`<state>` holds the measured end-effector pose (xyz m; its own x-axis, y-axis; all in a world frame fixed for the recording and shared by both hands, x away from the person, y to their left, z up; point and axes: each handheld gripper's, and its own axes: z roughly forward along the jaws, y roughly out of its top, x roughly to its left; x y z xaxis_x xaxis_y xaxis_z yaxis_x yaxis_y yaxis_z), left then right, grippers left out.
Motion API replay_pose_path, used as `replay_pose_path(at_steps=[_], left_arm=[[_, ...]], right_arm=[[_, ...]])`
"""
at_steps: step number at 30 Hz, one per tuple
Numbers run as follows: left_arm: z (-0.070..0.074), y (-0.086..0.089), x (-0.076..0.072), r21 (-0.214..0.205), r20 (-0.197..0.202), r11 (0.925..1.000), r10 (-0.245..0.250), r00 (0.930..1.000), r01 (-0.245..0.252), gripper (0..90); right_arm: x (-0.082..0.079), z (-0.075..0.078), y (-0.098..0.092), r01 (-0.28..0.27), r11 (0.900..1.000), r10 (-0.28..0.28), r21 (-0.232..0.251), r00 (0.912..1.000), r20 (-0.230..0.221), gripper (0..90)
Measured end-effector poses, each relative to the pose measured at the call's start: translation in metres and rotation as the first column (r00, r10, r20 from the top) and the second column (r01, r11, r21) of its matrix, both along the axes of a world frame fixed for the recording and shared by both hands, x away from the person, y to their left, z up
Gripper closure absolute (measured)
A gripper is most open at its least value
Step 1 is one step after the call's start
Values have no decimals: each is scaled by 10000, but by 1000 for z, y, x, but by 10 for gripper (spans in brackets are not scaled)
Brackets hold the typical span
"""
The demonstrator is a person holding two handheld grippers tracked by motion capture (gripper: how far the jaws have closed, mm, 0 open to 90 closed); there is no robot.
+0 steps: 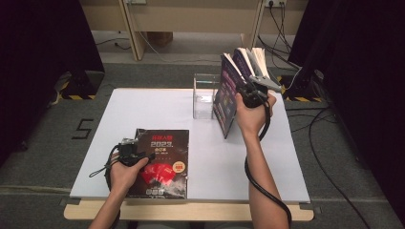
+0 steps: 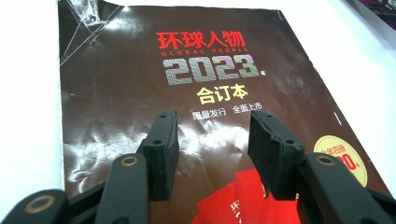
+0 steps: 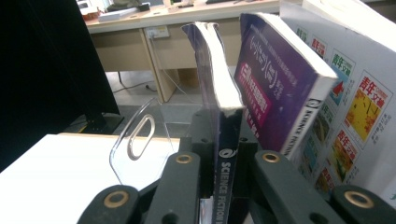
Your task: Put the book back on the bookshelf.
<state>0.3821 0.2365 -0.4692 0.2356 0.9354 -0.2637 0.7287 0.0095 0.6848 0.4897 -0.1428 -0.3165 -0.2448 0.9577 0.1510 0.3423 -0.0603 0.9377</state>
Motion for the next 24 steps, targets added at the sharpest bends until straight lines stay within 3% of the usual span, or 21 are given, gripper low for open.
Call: replay_pose_path(at_steps=[12,24], left_arm=[[0,0,0,2,33,10000,-4,10000,4,523],[-1,0,0,-9,11,10000,3,10000,-3,523]], right_arm=[[-7,10,1,-226,9996,212,149,9960,866,844],[-6,15,2,-77,9994,3,339,9767,2145,844]])
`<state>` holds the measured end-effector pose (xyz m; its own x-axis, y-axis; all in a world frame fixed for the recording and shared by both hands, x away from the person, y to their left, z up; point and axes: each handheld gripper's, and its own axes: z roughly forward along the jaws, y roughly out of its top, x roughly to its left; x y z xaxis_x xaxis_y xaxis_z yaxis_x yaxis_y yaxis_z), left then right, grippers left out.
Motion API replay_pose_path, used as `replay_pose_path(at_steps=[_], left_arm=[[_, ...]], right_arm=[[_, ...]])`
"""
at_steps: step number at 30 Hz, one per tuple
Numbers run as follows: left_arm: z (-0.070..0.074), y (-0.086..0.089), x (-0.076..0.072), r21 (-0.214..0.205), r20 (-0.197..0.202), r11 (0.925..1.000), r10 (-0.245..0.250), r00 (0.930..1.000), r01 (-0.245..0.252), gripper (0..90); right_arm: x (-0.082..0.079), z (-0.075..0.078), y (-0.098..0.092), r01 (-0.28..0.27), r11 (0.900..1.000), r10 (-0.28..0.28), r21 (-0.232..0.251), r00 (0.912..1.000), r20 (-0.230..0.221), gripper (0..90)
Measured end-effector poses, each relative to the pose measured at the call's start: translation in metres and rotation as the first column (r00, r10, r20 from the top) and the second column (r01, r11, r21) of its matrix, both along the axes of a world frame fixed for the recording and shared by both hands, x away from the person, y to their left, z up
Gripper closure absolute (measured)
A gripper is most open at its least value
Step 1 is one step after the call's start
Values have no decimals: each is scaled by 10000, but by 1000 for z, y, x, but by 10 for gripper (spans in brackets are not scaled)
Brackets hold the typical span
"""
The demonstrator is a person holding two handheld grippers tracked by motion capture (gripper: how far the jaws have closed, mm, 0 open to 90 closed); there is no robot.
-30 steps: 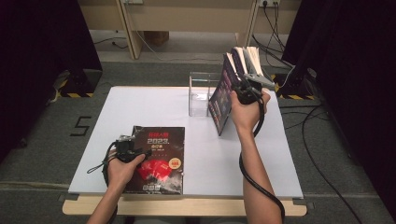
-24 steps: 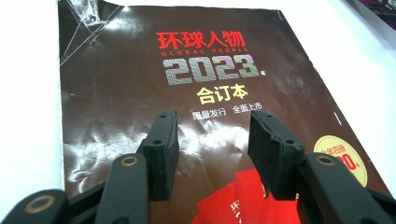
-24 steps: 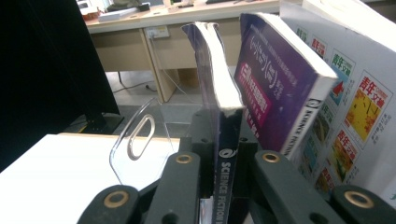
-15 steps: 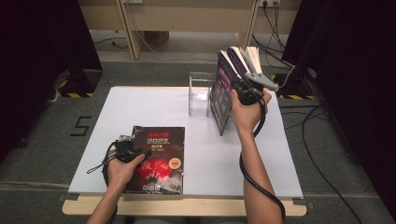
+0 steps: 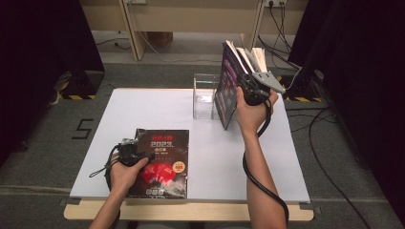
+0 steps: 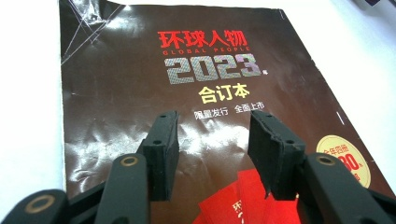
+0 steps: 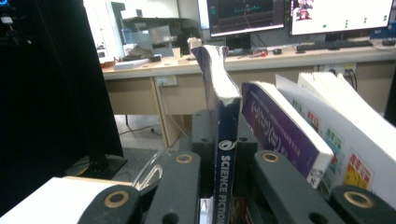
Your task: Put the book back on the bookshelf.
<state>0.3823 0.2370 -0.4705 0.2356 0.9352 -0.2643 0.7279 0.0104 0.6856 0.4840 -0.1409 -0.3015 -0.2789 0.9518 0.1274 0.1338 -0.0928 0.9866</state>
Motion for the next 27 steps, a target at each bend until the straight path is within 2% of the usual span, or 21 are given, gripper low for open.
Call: replay_pose_path(at_steps=[4,12,27], left_arm=[[0,1,0,-6,-5,10000,7,10000,-7,523],[0,2,0,-28,-6,10000,39,10000,-39,523],[-1,3,1,-77,39,10000,64,10000,-63,523]], right_arm=[[2,2,2,69,9999,-73,78,9986,528,844],[12,0,4,147,9999,-152,82,9985,523,844],[27,5,4,389,9988,-414,305,9956,840,844]])
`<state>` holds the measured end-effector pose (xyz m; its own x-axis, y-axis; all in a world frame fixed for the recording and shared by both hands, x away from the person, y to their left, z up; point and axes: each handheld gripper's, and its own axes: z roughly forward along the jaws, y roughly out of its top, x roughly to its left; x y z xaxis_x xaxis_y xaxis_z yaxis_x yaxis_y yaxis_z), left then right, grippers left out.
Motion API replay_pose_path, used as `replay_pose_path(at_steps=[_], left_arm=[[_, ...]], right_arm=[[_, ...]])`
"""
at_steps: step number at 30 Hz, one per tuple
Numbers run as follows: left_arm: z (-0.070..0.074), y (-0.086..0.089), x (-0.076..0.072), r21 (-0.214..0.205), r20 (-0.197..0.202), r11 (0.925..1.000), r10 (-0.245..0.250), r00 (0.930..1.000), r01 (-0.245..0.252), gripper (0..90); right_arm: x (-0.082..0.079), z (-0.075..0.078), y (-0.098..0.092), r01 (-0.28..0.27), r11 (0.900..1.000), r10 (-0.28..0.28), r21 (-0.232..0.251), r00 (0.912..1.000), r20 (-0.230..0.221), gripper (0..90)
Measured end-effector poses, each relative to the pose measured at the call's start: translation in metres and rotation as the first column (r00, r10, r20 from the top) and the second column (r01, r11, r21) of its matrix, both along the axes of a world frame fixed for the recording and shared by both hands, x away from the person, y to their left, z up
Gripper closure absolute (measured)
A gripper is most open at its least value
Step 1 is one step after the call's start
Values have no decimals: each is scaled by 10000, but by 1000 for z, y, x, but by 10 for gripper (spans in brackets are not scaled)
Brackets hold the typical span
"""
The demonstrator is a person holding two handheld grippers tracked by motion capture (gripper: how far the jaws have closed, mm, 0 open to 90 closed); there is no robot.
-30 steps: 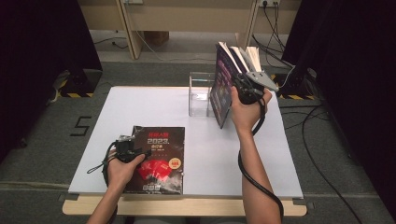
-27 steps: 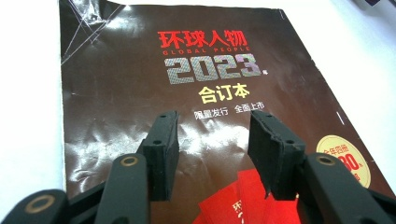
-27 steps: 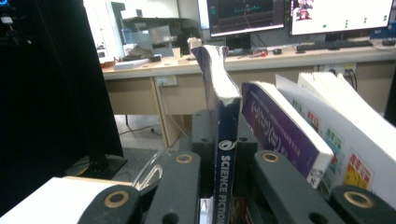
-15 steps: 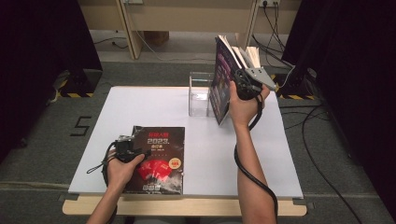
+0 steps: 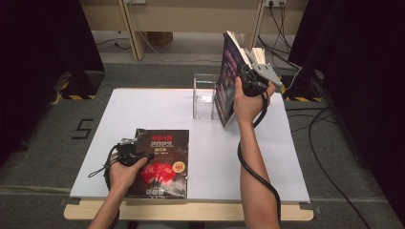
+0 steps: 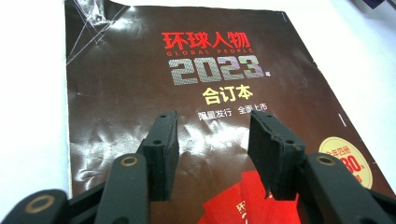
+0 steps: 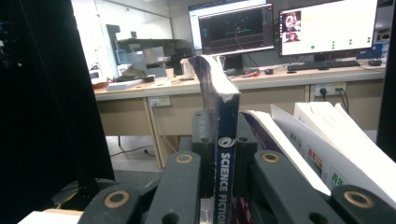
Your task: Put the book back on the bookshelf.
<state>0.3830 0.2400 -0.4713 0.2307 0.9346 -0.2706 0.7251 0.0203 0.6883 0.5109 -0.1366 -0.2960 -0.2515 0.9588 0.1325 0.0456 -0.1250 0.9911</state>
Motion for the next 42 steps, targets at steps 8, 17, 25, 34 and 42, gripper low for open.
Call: replay_pose_path(at_steps=[8,17,25,34,42], left_arm=[[0,0,0,22,-4,10000,9,10000,-9,523],[1,1,0,-10,13,10000,-32,10000,32,523],[1,1,0,-63,25,10000,-20,10000,20,523],[1,1,0,-43,8,10000,-38,10000,38,523],[1,2,0,-81,48,10000,-15,10000,15,523]], right_arm=[[8,1,0,149,9999,-149,-44,9999,-69,845],[16,0,4,212,9998,-213,-35,9995,-241,845],[22,-8,9,278,9994,-286,-197,9987,-427,845],[25,-21,14,361,9989,-382,-314,9970,-676,844],[25,-33,20,360,9968,-416,-715,9960,-785,843]])
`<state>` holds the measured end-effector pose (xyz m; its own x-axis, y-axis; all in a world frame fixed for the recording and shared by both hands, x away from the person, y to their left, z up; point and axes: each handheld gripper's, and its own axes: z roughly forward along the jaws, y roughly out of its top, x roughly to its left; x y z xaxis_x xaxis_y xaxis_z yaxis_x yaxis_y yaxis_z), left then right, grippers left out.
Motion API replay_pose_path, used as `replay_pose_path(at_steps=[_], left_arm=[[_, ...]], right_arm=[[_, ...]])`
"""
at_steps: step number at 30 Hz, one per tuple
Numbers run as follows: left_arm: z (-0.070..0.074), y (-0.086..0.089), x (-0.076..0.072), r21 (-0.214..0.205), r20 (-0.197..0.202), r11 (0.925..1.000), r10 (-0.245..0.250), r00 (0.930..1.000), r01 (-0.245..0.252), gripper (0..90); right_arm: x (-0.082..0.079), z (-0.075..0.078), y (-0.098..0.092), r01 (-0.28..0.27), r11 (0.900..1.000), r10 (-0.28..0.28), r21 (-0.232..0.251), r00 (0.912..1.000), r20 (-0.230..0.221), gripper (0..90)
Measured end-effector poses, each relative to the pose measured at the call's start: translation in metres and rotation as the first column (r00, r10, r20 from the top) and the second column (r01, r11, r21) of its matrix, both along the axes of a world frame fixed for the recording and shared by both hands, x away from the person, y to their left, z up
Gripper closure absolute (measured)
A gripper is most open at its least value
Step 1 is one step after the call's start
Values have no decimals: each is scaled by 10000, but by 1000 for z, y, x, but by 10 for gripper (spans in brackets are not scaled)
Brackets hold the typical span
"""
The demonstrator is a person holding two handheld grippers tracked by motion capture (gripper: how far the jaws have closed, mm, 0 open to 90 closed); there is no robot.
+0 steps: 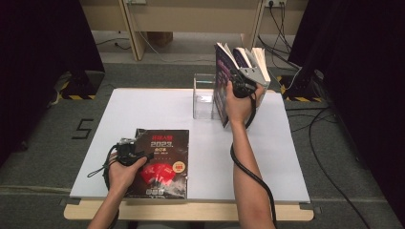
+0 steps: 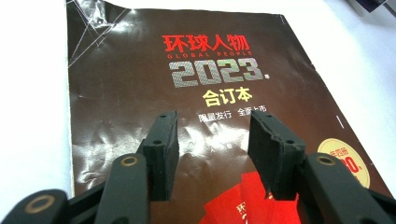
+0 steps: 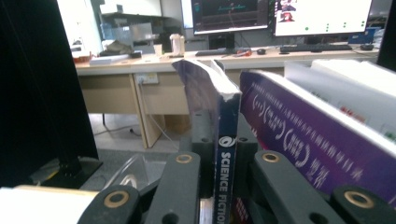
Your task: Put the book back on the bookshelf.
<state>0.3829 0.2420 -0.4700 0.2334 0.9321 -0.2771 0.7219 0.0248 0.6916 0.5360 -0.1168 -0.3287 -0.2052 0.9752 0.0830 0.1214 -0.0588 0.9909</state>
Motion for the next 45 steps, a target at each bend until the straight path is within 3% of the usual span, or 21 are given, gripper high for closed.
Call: replay_pose_path(at_steps=[12,17,28,39,45], left_arm=[[0,-2,-1,22,-40,10000,-57,10000,57,522],[0,-3,-1,50,-36,10000,-71,10000,71,522],[-1,-4,-1,22,-22,10000,-92,10000,92,521],[0,-4,-1,37,-2,9999,-103,9999,103,521],[0,-5,-2,66,10,9999,-127,9999,127,521]], right_arm=[[-4,-4,3,-198,9972,183,-721,9996,-213,815],[-7,-5,0,-59,9936,26,-1130,9996,-297,789],[-14,-7,-11,331,9873,-389,-1555,9987,-343,739],[-43,-12,-18,759,9898,-811,-1209,9959,-389,702],[-57,-15,-29,922,9934,-957,-688,9941,-503,706]])
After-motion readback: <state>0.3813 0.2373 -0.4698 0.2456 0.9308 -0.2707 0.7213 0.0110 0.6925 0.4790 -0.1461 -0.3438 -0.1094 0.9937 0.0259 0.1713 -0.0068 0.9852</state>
